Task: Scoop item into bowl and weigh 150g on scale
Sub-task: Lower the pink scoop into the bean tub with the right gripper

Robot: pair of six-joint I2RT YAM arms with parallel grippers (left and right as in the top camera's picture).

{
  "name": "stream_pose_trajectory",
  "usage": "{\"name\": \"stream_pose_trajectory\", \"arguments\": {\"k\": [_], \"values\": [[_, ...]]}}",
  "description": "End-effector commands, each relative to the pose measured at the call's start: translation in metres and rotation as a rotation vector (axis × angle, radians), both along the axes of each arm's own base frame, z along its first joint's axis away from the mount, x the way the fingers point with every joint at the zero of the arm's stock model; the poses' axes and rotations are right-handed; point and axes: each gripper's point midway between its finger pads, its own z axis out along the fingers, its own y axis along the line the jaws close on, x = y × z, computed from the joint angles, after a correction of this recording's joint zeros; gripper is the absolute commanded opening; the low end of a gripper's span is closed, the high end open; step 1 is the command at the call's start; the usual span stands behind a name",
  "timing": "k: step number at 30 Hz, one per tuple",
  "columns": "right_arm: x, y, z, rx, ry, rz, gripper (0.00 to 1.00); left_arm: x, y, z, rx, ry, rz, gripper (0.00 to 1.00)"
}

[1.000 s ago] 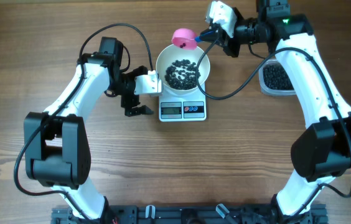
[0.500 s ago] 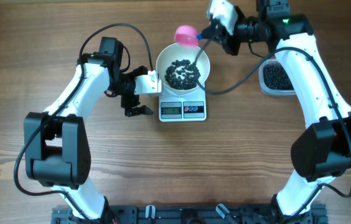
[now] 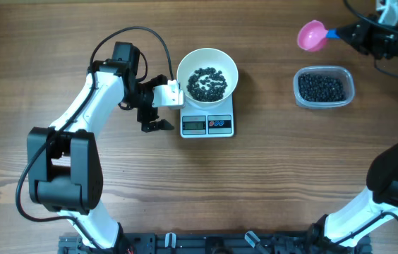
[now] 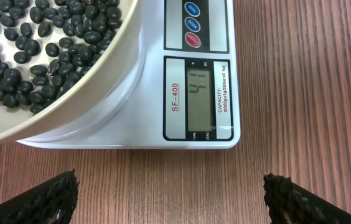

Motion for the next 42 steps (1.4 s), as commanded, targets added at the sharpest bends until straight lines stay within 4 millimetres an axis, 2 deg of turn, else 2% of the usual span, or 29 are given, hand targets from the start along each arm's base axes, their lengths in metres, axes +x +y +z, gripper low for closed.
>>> {"name": "stream_pose_trajectory", "arguments": {"k": [1, 4, 8, 17, 19, 22, 24, 25, 28, 29, 32, 35, 38, 42], "values": [[-0.007, -0.006, 0.011, -0.03, 0.005, -0.041, 0.04, -0.004, -0.001, -0.004, -0.019, 0.027, 0.005, 1.0], [-0.007, -0.021, 0.003, -0.105, 0.032, -0.093, 0.04, -0.004, -0.001, -0.004, -0.019, 0.027, 0.005, 1.0], [-0.019, -0.036, -0.015, -0.157, 0.153, -0.19, 0.04, -0.004, -0.001, -0.004, -0.019, 0.027, 0.005, 1.0], [-0.018, -0.036, -0.014, -0.158, 0.146, -0.191, 0.04, -0.004, -0.001, -0.004, -0.019, 0.027, 0.005, 1.0], [-0.013, -0.033, -0.001, -0.136, 0.096, -0.167, 0.04, -0.004, -0.001, -0.004, -0.019, 0.027, 0.006, 1.0], [-0.005, -0.037, 0.049, -0.199, -0.033, -0.14, 0.04, -0.004, -0.001, -0.004, -0.019, 0.027, 0.006, 1.0], [-0.008, -0.033, 0.074, -0.278, -0.103, -0.064, 0.04, -0.004, -0.001, -0.004, -0.019, 0.027, 0.005, 1.0], [-0.014, -0.024, 0.077, -0.335, -0.121, 0.018, 0.04, -0.004, -0.001, -0.004, -0.019, 0.027, 0.005, 1.0], [-0.038, -0.017, 0.044, -0.528, 0.022, 0.142, 0.04, -0.004, -0.001, -0.004, -0.019, 0.027, 0.005, 1.0], [-0.051, -0.021, 0.029, -0.65, 0.112, 0.196, 0.04, -0.004, -0.001, -0.004, -0.019, 0.027, 0.006, 1.0], [-0.064, -0.046, 0.011, -0.825, 0.252, 0.178, 0.04, -0.004, -0.001, -0.004, -0.019, 0.027, 0.006, 1.0], [-0.067, -0.044, 0.003, -0.78, 0.292, 0.145, 0.04, -0.004, -0.001, -0.004, -0.019, 0.027, 0.005, 1.0], [-0.059, -0.041, -0.001, -0.798, 0.249, 0.221, 0.04, -0.004, -0.001, -0.004, -0.019, 0.027, 0.005, 1.0], [-0.06, -0.032, -0.025, -0.754, 0.273, 0.312, 0.04, -0.004, -0.001, -0.004, -0.019, 0.027, 0.006, 1.0]]}}
